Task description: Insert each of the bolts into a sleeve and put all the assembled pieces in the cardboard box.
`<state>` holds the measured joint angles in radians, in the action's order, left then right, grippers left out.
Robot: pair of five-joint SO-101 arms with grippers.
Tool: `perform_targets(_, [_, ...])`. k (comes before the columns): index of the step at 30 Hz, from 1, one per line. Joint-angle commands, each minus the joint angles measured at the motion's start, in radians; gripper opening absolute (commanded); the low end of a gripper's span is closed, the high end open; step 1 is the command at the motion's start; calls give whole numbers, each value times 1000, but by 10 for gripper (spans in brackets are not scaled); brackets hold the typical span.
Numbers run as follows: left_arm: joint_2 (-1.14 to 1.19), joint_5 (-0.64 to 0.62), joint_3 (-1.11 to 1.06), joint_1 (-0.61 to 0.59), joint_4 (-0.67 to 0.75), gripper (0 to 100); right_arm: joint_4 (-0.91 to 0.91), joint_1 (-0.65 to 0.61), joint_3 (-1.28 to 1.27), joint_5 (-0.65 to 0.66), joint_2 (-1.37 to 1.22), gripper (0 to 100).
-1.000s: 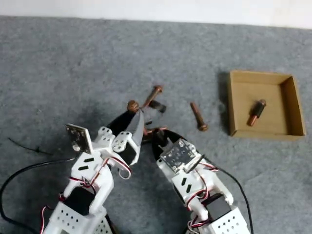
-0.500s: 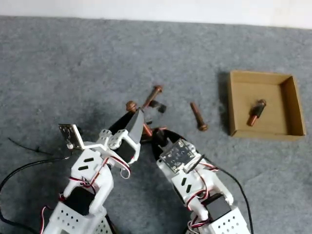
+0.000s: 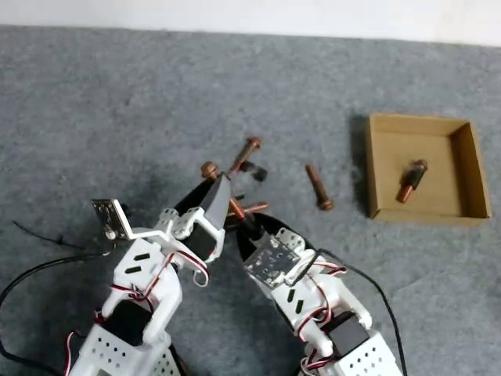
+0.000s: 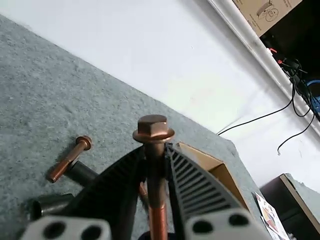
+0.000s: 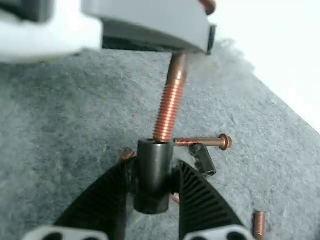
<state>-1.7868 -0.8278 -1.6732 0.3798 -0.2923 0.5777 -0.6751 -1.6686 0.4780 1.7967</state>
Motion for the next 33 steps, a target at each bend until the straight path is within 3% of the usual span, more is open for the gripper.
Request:
perform_targets(1, [5,-8,-24,-7,26,5,-33,-13,-120,14,7,5])
perform_targets(10, [2,-2,-24,41,-146,5,-35,10,-116,15,7,5])
perform_targets(18, [10,-2,-24,44,-157,5,-36,19,-116,15,7,5])
perform_targets(22, [7,3,-24,82,-235,5,-36,19,-114,14,7,5])
perform_targets(28, [2,176,-24,288,-393,5,-36,19,-114,14,7,5])
perform_targets(33, [1,178,-21,228,-393,5,-39,48,-114,14,7,5])
